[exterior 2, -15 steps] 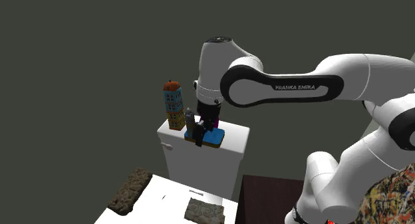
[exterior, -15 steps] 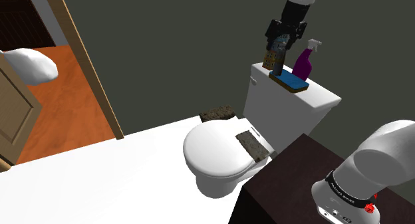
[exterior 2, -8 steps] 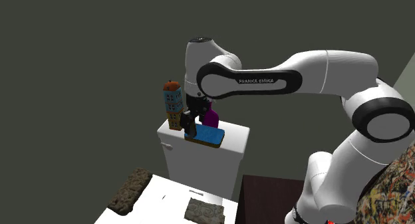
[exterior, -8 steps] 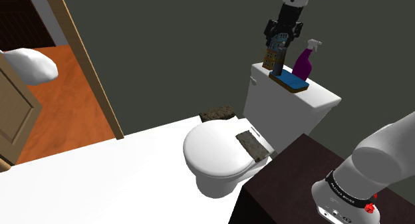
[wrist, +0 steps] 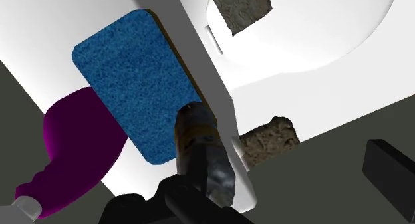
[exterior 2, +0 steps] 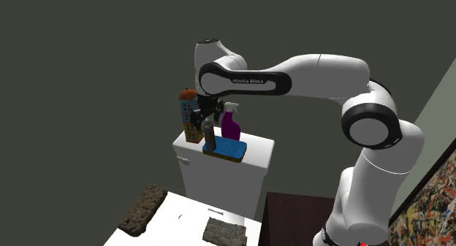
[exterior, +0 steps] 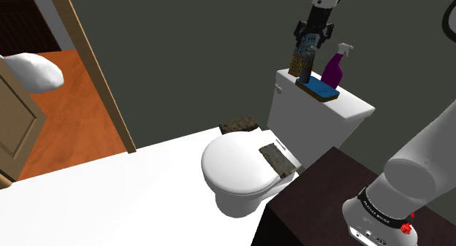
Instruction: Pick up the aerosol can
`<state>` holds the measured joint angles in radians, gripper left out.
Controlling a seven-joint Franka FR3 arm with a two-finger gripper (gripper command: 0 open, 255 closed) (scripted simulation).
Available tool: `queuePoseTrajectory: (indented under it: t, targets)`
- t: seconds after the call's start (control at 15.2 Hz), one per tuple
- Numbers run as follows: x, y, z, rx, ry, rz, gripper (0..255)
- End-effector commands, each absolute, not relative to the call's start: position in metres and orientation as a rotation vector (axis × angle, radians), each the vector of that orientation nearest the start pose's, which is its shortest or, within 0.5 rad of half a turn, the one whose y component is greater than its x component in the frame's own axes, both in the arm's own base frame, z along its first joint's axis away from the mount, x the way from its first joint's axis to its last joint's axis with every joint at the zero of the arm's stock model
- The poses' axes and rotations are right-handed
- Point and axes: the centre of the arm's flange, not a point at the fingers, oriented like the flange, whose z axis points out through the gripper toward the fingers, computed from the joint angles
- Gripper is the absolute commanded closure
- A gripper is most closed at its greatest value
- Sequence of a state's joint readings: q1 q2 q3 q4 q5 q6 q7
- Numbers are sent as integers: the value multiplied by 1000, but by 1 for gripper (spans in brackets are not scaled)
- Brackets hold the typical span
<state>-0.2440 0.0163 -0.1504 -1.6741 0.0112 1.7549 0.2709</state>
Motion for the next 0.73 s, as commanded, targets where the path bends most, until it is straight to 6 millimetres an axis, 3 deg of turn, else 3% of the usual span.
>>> queuePoseTrajectory:
  t: [0.0, 0.26, 0.66]
  targets:
    - [535, -242, 579, -2946, 1096, -94, 0]
    - [548, -289, 572, -2908, 1226, -78, 0]
    - [548, -289, 540, -2908, 1226, -78, 0]
